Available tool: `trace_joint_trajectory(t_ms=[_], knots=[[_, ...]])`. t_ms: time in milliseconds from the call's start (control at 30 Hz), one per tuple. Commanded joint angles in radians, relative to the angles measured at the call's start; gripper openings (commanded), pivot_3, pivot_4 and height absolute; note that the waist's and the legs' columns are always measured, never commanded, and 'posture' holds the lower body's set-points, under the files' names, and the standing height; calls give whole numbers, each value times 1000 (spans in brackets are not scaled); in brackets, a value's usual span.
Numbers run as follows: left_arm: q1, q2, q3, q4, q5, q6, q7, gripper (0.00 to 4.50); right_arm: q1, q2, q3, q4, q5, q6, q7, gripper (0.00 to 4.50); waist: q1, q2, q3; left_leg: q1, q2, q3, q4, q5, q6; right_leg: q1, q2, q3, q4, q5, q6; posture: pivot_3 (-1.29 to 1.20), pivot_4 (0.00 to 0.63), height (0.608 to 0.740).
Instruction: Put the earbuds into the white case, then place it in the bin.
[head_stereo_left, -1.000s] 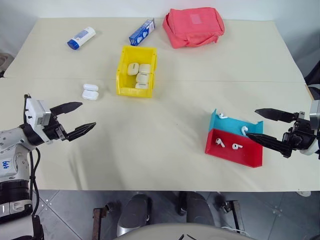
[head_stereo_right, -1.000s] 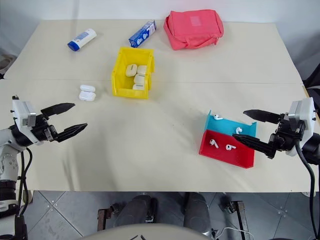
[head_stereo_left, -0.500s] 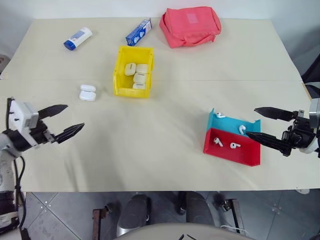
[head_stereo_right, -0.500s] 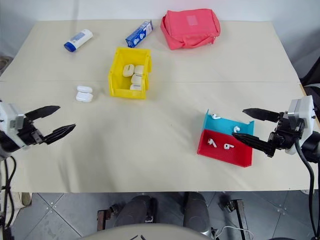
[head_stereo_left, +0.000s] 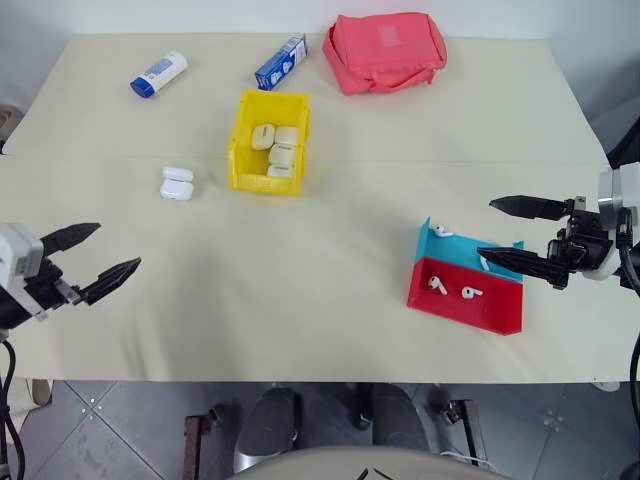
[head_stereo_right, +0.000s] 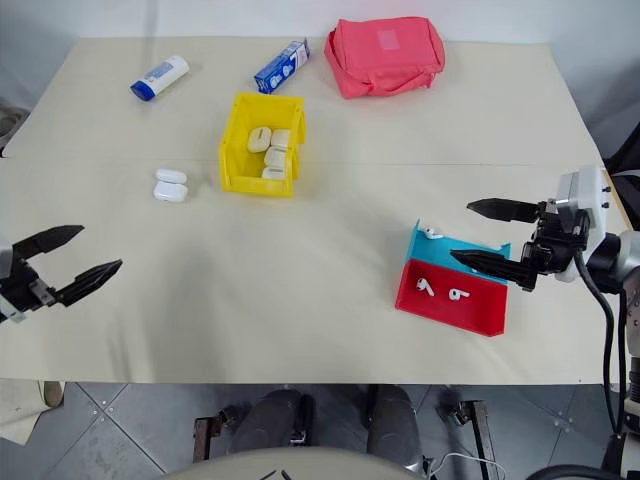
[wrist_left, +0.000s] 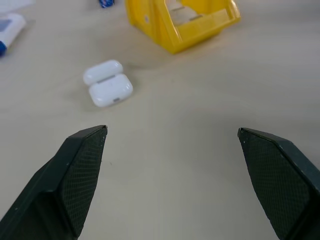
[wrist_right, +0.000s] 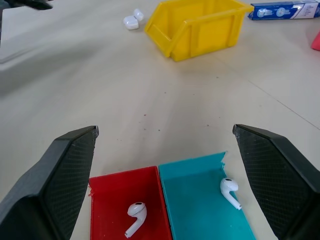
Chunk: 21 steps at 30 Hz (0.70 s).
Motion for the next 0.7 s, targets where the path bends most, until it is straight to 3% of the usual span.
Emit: trace_joint_trajectory(t_ms=[33,200,333,500,700], knots=[[-129,43,-75,-63,47,152,143,4467,-37,1,3,-38,17,-14,9,4500,1,0,0,0,1,0,0,0,0,0,1,0,1,1,-1,0,150,740],[-518,62,-402,54,212,525,278,4467,-76,48,34,-113,31,-27,-12,4500,10,-2,1,1,2,3,0,2,2,0,6,0,3,2,0,0,150,740],[-746,49,-562,219,296,680,286,4467,-72,73,38,-152,39,-28,-32,4500,4,-6,1,2,5,9,-1,3,3,-2,11,0,3,2,0,0,150,740],[-1046,-22,-761,565,416,754,239,4467,-30,89,41,-197,43,-33,-47,4500,-6,-10,1,1,5,11,-1,5,2,-3,12,1,3,2,0,0,150,740],[-1226,-102,-878,869,507,730,151,4467,5,86,27,-238,54,-26,-61,4500,-9,-11,2,1,5,12,0,5,2,-3,12,2,3,2,0,0,150,740]])
